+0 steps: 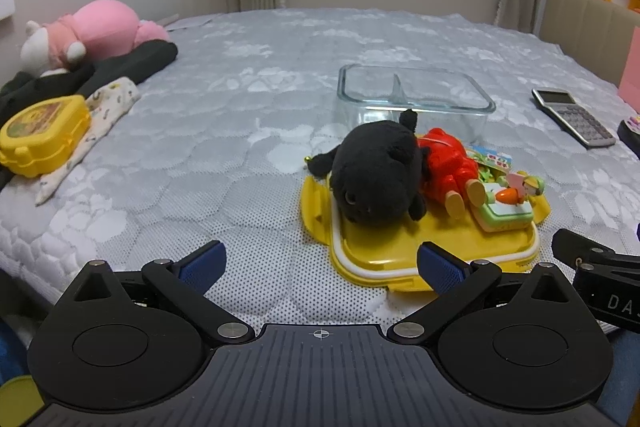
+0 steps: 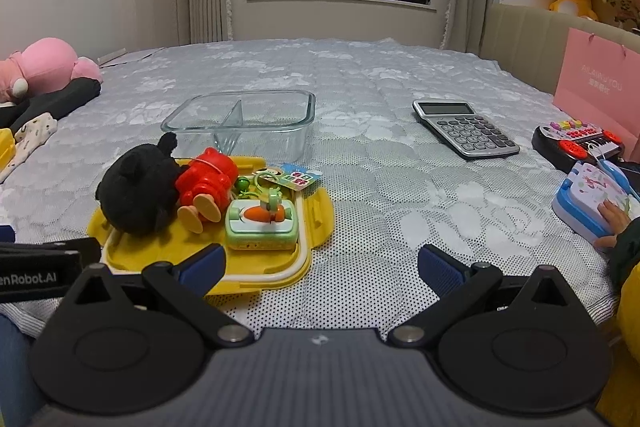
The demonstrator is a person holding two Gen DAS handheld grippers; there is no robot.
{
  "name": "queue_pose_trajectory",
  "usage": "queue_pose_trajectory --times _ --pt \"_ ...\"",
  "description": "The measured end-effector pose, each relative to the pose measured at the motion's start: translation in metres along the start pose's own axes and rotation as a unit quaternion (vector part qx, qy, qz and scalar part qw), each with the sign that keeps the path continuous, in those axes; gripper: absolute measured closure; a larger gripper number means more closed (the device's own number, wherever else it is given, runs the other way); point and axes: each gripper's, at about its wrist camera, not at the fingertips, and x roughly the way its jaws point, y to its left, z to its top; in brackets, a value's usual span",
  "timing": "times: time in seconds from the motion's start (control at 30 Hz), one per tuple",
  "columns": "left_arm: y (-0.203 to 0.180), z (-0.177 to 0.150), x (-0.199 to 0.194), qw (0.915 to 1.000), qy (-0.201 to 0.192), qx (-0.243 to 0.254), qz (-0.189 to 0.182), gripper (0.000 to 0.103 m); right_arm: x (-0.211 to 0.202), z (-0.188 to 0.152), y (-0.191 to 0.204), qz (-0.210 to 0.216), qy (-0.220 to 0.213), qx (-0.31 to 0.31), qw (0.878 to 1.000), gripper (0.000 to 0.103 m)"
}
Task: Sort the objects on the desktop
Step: 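Move the right tool toward the black plush toy on the yellow tray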
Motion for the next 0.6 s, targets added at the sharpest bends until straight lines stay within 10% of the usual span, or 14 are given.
queue_pose_trajectory --times 0.6 --pt "0.000 0.003 0.009 1.0000 0.008 -0.004 0.001 0.000 0.004 0.002 0.001 -0.004 0.005 0.003 1.000 0.000"
